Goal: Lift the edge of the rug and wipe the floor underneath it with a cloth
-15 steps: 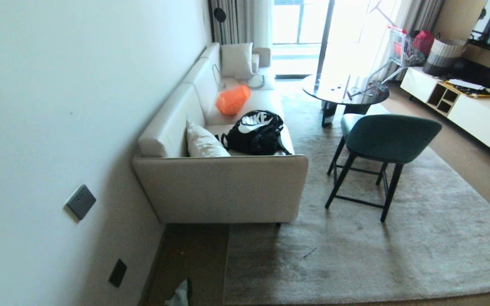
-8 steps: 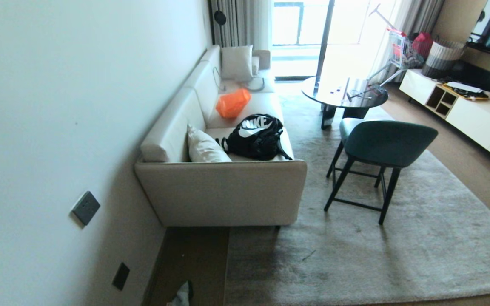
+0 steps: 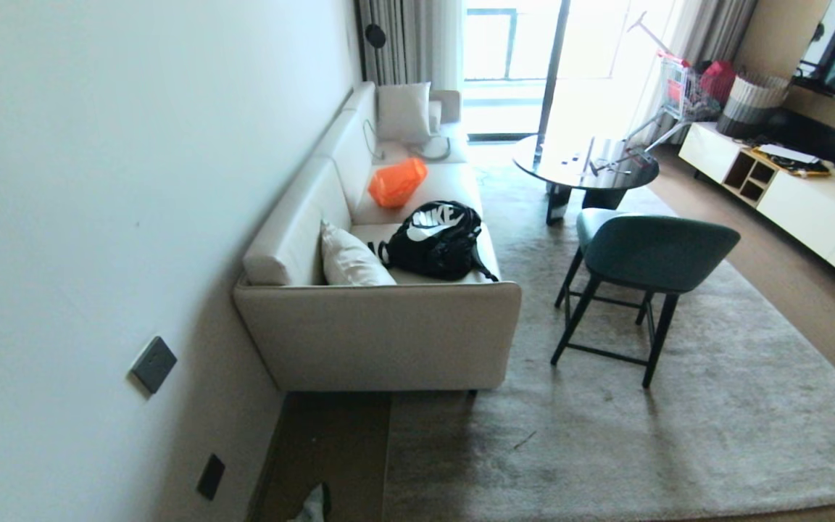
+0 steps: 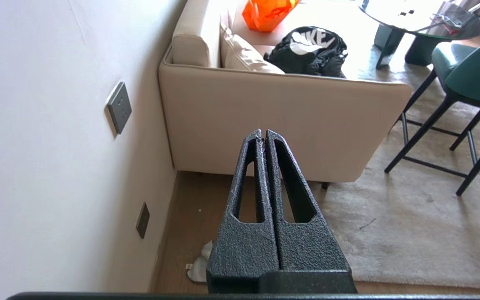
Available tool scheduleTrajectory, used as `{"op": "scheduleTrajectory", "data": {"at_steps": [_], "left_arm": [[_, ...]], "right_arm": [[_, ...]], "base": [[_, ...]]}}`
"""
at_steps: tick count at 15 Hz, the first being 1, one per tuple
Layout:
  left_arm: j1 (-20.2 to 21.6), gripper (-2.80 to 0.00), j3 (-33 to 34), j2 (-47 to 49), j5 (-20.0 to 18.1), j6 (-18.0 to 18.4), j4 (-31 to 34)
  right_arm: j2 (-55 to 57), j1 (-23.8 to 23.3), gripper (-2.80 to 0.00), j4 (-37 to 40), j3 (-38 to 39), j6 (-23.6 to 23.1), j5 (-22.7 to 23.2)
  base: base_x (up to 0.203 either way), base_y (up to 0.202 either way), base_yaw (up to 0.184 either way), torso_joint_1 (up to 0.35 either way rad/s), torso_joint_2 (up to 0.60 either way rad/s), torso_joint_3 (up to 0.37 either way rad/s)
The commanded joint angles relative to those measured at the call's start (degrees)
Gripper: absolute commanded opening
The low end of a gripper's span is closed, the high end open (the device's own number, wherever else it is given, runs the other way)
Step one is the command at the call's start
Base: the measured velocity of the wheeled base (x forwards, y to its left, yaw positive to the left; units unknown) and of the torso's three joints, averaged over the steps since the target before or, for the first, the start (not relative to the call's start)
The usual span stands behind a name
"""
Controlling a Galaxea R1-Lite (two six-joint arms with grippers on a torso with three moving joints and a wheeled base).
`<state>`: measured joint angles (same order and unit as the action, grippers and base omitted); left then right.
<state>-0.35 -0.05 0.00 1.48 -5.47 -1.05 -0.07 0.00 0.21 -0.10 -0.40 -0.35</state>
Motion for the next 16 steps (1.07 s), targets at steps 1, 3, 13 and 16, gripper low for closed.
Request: {"op": "scheduleTrajectory", "data": {"at_steps": [1,3,13,16], "left_arm": [[0.0,-2.8,0.03,0.0,0.02,-0.06,-0.01],[0.0,-2.8,0.0,0.0,0.02,-0.06,-0.01],[0.0,-2.8,-0.04,0.0,0.02,-0.06,-0.01],[0.0,-2.8,0.03,0.0,0.02,-0.06,-0.01]], "right_arm": [[0.07,0.0,-2.8,0.05,0.01,-0.04,-0.01],[0.07,0.0,-2.8,0.05,0.01,-0.04,-0.01],[0.07,0.0,-2.8,0.05,0.01,-0.04,-0.01],[0.07,0.0,-2.8,0.05,0.01,-0.13,-0.01]], "base": [[0.0,0.0,0.0,0.021,-0.05,-0.021],[0.0,0.0,0.0,0.0,0.0,0.0],[0.0,0.0,0.0,0.003,0.0,0.0],[0.0,0.0,0.0,0.0,0.0,0.0]]}}
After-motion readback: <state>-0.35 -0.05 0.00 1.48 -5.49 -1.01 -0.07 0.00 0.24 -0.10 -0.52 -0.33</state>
